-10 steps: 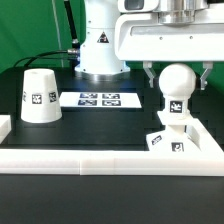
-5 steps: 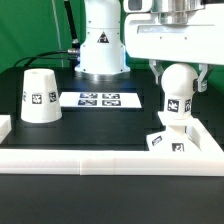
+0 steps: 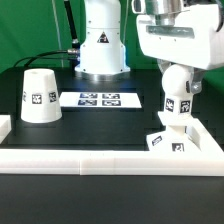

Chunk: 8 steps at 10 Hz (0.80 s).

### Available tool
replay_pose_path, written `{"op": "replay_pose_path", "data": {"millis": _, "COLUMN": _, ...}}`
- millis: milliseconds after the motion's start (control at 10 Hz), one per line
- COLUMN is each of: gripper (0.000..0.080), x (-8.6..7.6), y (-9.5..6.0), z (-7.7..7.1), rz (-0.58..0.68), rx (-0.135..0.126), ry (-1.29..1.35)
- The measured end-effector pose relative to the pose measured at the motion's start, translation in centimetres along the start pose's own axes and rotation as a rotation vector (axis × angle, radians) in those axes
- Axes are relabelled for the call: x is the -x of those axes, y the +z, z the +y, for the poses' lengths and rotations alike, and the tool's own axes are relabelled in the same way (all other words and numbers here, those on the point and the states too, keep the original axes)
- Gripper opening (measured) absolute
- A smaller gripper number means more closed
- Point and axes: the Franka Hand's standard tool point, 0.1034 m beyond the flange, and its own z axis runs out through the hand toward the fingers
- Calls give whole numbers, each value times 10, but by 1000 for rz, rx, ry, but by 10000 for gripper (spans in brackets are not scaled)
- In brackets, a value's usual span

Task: Assemble lamp

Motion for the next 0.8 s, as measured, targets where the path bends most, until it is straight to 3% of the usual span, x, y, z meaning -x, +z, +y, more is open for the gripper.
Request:
{"op": "replay_pose_path", "data": {"millis": 200, "gripper": 580, "x": 1, "y": 0, "z": 0, "rz": -2, "rx": 0, "ry": 12}}
{"op": "replay_pose_path", "data": {"millis": 300, "gripper": 672, "x": 2, "y": 1, "z": 0, "rz": -2, "rx": 0, "ry": 5}}
{"op": "replay_pose_path", "data": {"millis": 500, "gripper": 694, "x": 5, "y": 1, "z": 2, "rz": -6, "rx": 19, "ry": -163}}
{"op": "replay_pose_path", "data": {"millis": 800, "gripper": 698, "x": 8, "y": 2, "z": 2, "rz": 3, "rx": 28, "ry": -425}}
